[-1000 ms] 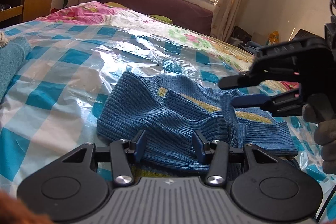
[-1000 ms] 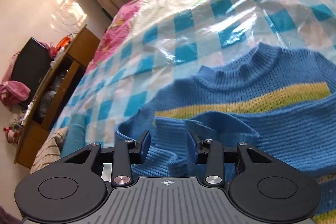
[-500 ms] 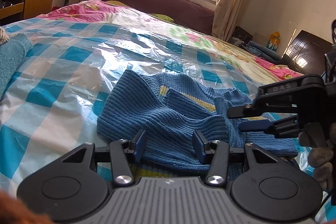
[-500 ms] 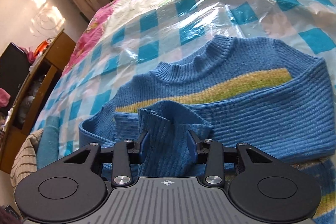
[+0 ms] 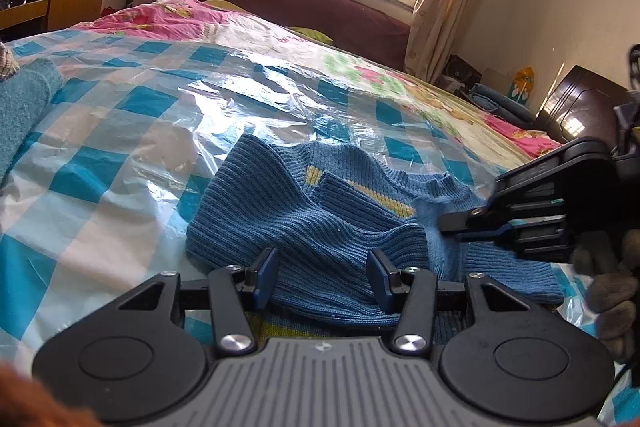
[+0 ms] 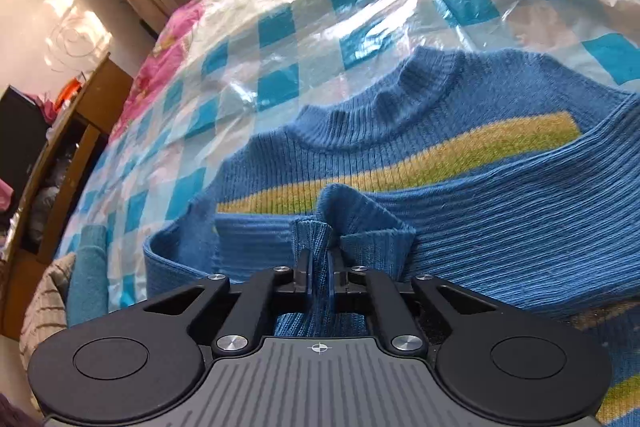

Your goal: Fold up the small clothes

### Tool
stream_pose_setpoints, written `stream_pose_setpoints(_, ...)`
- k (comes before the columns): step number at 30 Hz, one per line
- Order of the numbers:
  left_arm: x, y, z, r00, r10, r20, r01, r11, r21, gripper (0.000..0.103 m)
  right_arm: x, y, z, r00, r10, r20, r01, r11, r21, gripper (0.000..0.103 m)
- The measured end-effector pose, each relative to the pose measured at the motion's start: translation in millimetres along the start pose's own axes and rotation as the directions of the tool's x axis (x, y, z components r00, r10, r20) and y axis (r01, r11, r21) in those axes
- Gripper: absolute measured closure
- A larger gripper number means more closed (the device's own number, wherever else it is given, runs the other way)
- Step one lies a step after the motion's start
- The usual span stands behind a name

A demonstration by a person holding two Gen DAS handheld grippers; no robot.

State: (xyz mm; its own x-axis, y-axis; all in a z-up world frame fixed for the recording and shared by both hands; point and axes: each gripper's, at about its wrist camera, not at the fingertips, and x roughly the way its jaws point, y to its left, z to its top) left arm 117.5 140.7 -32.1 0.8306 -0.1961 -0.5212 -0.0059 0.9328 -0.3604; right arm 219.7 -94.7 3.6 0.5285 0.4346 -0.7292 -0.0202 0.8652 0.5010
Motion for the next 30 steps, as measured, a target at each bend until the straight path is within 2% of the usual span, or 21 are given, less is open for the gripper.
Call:
stream_pose_setpoints(5, -18, 3, 8, 0.996, -0.016, 0.087, 0.019, 0.999, -0.039, 0.049, -54, -8, 16, 0.991, 0.081, 0.107, -0.084, 0.996, 0.019, 0.097)
stream_pose_setpoints(6, -23, 3, 11, 0.994, -0.020, 0.106, 0.025, 0.998, -0.049, 0.045, -66, -11, 19, 0.986, 0.099, 0.136, -0.103, 0.994, 0.024, 0.097)
stream_pose_setpoints(9, -37, -1, 18, 0.985, -0.021, 0.171, 0.031, 0.998, -0.057, 0.037, -102, -20, 24, 0.954, 0.166, 0.249, -0.175, 0.984, 0.015, 0.097)
stream_pose_setpoints(10, -38, -3, 19, 0.984, -0.017, 0.177, 0.026, 0.999, -0.048, 0.033, -113, -25, 23, 0.942, 0.177, 0.285, -0.187, 0.982, 0.006, 0.097)
stream_pose_setpoints(12, -31, -7, 17, 0.989, -0.001, 0.150, 0.004, 1.000, -0.022, 0.032, -123, -40, 16, 0.928, 0.167, 0.332, -0.177, 0.984, -0.001, 0.097)
stream_pose_setpoints(14, -16, -10, 10, 0.997, 0.013, 0.078, -0.013, 1.000, 0.005, 0.032, -114, -66, 5, 0.943, 0.080, 0.322, -0.091, 0.996, 0.021, 0.097)
stream_pose_setpoints(16, -5, -13, 3, 1.000, 0.028, 0.009, -0.029, 0.999, 0.032, 0.032, -95, -97, -5, 0.967, -0.030, 0.255, 0.001, 0.994, 0.109, 0.097)
stream_pose_setpoints(17, -2, -16, 0, 0.999, 0.034, -0.006, -0.034, 0.998, 0.048, 0.032, -86, -115, -12, 0.974, -0.055, 0.220, 0.018, 0.986, 0.167, 0.097)
stream_pose_setpoints(20, -1, -22, -1, 0.999, 0.047, -0.010, -0.046, 0.995, 0.091, 0.032, -79, -139, -23, 0.978, -0.043, 0.206, -0.009, 0.969, 0.247, 0.097)
stream_pose_setpoints(23, 2, -29, 1, 0.999, 0.052, -0.018, -0.049, 0.991, 0.122, 0.032, -80, -145, -21, 0.978, -0.012, 0.207, -0.044, 0.964, 0.261, 0.092)
stream_pose_setpoints(28, 9, -38, 9, 0.998, 0.059, -0.018, -0.054, 0.981, 0.185, 0.032, -90, -151, -17, 0.975, 0.005, 0.224, -0.066, 0.962, 0.266, 0.090)
stream_pose_setpoints(30, 11, -41, 12, 0.998, 0.063, -0.017, -0.058, 0.976, 0.210, 0.032, -97, -155, -20, 0.972, 0.018, 0.235, -0.085, 0.957, 0.277, 0.087)
